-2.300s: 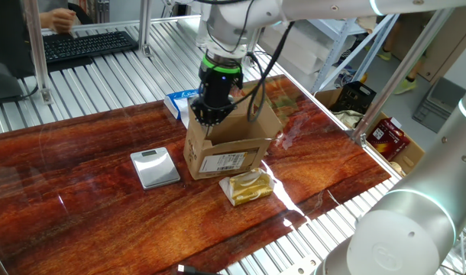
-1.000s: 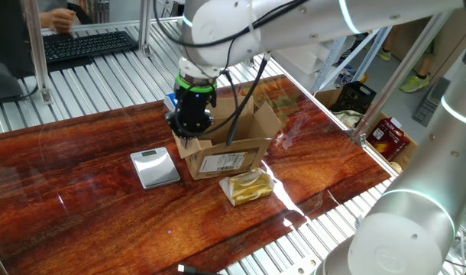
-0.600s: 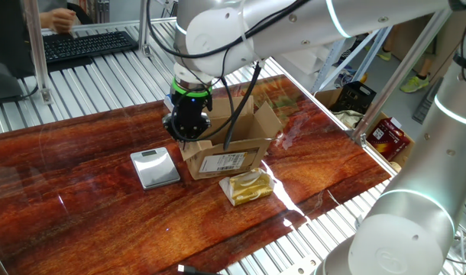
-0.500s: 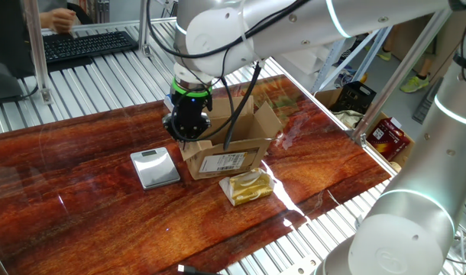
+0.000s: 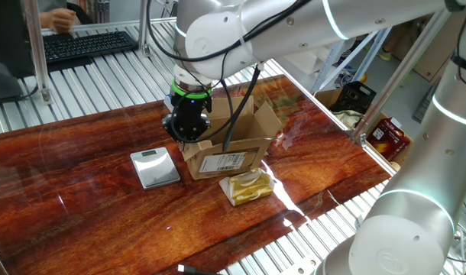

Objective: Open a box

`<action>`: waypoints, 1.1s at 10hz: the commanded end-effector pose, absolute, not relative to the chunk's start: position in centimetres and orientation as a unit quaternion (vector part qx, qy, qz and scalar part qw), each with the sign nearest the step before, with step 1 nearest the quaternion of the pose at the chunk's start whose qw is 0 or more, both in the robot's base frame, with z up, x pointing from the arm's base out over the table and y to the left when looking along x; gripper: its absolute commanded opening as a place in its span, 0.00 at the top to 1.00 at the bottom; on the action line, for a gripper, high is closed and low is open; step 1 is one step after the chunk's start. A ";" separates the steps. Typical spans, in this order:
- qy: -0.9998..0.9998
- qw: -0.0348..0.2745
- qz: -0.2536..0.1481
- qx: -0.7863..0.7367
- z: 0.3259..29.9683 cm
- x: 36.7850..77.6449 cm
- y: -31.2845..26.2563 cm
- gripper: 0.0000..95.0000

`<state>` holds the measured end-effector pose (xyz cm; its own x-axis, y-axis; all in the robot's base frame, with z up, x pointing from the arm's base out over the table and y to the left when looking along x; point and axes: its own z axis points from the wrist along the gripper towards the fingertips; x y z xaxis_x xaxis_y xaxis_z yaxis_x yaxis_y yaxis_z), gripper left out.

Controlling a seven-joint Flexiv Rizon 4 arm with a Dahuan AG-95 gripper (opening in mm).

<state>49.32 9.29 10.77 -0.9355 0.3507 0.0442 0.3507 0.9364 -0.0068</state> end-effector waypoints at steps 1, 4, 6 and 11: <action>-0.983 0.023 -0.006 -0.182 10.8 49.3 9.3 1.00; -0.983 0.027 -0.007 -0.181 11.9 49.0 9.2 1.00; -0.984 0.034 -0.009 -0.173 13.2 48.8 9.0 1.00; -0.988 0.056 -0.008 -0.141 16.4 48.2 8.1 1.00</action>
